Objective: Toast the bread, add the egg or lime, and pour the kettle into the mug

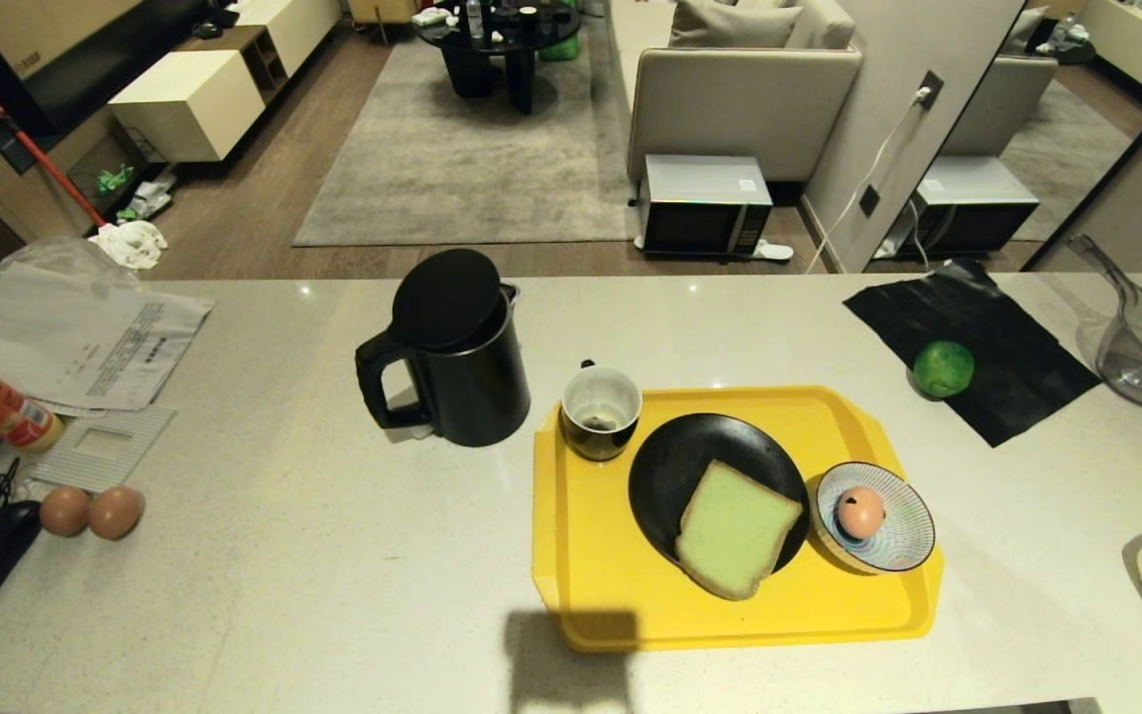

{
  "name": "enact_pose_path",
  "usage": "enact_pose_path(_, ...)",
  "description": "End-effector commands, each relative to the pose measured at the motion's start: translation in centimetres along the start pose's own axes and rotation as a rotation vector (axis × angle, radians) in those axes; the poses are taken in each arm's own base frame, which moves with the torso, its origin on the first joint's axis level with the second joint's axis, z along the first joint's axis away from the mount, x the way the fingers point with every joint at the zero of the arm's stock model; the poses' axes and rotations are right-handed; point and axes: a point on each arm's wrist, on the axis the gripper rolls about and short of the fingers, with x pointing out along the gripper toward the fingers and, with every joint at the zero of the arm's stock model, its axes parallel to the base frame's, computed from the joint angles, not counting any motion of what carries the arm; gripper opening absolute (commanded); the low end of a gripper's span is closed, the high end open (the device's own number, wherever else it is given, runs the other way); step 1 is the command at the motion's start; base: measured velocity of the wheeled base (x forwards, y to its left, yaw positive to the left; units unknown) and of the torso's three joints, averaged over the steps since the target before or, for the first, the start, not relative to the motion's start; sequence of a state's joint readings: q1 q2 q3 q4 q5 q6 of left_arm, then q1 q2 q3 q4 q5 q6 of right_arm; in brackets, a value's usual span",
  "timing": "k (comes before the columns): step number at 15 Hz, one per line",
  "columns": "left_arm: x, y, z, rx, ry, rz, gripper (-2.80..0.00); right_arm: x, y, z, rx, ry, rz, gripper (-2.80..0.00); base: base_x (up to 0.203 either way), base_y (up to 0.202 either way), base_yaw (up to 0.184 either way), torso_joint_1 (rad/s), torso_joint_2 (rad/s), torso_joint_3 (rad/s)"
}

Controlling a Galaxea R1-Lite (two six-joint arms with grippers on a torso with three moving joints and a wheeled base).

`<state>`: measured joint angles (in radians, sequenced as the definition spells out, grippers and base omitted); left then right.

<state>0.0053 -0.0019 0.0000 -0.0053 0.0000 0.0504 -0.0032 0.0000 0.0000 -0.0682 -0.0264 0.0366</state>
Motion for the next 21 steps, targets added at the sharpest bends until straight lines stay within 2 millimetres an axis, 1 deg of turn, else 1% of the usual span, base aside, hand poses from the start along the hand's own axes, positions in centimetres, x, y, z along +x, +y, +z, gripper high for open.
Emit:
enact_pose_path(1,0.0,0.0,0.01,0.0,0.0,0.001,-2.8,0.17,-0.02,-0.73,-0.001,0.027,-0.001,-2.8,0.0,0.0,0.0,0.0,0.0,0.0)
enact_pose_path(21,0.0,0.0,0.01,0.0,0.0,0.001,-2.8,0.17,-0.02,-0.74,-0.005,0.028,0.001,-2.8,0.0,0.0,0.0,0.0,0.0,0.0)
